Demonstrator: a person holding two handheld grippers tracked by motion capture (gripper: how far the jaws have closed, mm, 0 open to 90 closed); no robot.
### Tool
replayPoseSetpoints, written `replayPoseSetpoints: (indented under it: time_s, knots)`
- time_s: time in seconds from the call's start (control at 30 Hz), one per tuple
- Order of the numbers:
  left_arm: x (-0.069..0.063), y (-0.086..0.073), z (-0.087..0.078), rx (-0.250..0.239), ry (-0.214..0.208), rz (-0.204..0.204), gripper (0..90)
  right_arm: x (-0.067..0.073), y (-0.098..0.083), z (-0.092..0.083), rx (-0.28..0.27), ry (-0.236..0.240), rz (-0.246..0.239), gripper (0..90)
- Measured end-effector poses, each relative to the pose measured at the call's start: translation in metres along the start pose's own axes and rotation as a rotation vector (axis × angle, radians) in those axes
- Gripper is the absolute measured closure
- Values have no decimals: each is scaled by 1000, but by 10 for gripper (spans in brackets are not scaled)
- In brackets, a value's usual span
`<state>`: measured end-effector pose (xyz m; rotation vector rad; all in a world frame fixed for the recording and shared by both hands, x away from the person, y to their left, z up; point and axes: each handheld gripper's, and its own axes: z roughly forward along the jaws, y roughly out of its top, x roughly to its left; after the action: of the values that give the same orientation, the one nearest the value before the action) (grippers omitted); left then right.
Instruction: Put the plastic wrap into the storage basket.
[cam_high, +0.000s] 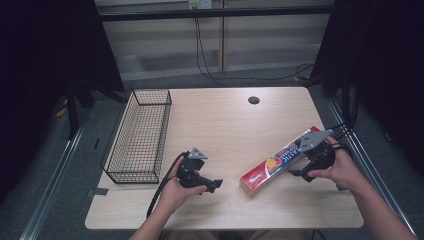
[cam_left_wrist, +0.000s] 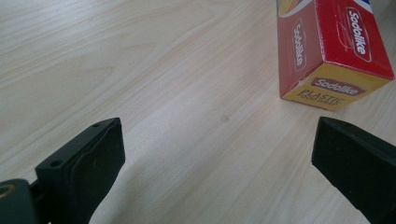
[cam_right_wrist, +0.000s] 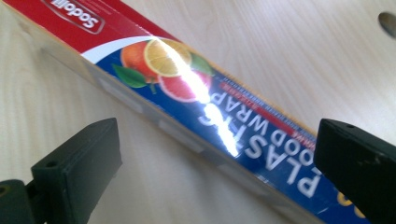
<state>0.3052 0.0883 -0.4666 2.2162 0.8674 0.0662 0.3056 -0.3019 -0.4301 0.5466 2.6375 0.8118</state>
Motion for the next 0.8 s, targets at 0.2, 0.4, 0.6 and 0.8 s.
replayPoseSetpoints:
  time_s: [0.2,0.4,0.6,0.8]
  knots:
    - [0,-1,0,14,-1,1,32,-9,5,8,55,48,-44,2]
    - [0,-1,1,14,-11,7,36,-16,8,13,68,39,-61,1]
    - [-1,-1,1,16,-8,7,38,-21,14,19,63,48,-77,1]
    - [-1,-1,1,18,-16,11,42,-23,16,26,89,61,-89,1]
